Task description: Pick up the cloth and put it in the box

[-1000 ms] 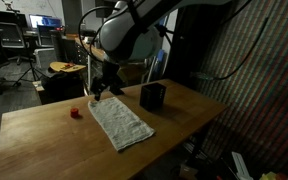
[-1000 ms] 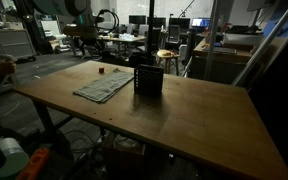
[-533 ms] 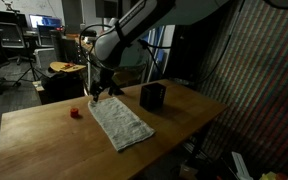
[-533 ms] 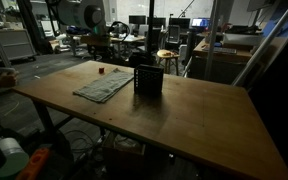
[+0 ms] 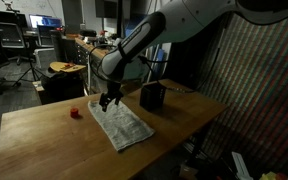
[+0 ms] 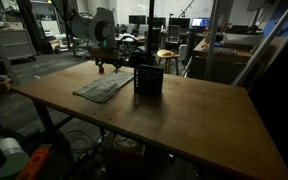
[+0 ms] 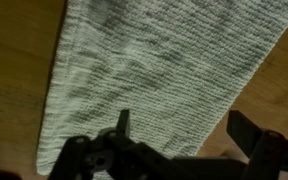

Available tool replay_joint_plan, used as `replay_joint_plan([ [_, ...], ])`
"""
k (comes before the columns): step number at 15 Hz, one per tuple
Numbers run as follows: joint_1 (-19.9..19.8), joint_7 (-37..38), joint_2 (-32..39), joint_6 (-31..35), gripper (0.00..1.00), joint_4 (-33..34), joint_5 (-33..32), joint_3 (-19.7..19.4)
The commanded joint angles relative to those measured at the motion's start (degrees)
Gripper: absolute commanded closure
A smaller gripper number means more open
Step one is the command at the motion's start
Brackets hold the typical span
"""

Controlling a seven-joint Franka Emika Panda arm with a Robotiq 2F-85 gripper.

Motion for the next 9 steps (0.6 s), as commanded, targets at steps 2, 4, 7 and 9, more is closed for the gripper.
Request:
replay_joint_plan([
  [2,-1.28,-2.99,1.92,1.06,0.00,0.07,-0.46,1.14],
  [4,-1.46,-3.60,2.60,1.20,0.00,-0.03,-0.55,1.12],
  [7,-2.02,-4.95,3.58,1.31,0.00,-0.18,-0.84,1.04],
  [9,-2.47,-5.61,4.31,1.51,0.00,-0.32,-1.11,0.74],
])
